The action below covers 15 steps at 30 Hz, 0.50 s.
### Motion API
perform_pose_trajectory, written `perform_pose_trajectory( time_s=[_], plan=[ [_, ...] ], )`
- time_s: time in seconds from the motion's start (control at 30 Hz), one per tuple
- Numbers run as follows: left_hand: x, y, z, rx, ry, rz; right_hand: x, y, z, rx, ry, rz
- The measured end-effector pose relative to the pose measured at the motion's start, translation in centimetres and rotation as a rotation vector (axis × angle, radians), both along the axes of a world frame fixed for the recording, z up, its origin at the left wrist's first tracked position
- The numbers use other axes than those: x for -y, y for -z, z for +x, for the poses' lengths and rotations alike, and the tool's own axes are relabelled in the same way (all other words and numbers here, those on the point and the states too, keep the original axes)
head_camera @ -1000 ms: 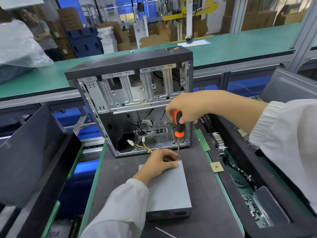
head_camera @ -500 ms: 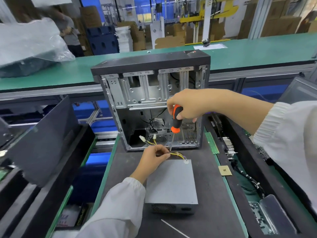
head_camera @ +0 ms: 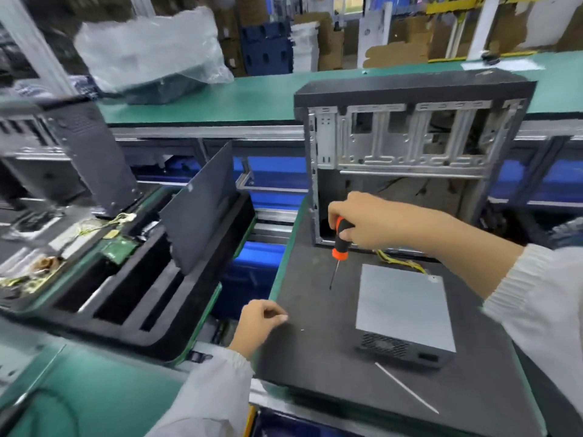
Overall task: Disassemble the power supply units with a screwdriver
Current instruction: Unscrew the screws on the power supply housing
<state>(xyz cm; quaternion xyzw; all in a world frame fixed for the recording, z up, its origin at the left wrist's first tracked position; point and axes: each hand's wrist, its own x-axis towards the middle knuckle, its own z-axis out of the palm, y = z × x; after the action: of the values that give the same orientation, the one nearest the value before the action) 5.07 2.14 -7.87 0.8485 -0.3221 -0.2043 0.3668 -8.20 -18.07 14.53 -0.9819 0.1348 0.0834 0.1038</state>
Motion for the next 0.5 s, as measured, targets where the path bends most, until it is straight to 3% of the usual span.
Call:
perform_pose_trajectory(
  time_s=[0.23,0.5],
  plan=[
    [-0.4,3.6,-1.4,0.037,0.058,-0.104,-3.0,2.7,-0.5,0.013,0.101,0.114],
    [0.6,5.2,-1.8,0.125,0.221,-0.088,-4.0,3.0,-2.7,-0.016,0.189,0.093]
  ],
)
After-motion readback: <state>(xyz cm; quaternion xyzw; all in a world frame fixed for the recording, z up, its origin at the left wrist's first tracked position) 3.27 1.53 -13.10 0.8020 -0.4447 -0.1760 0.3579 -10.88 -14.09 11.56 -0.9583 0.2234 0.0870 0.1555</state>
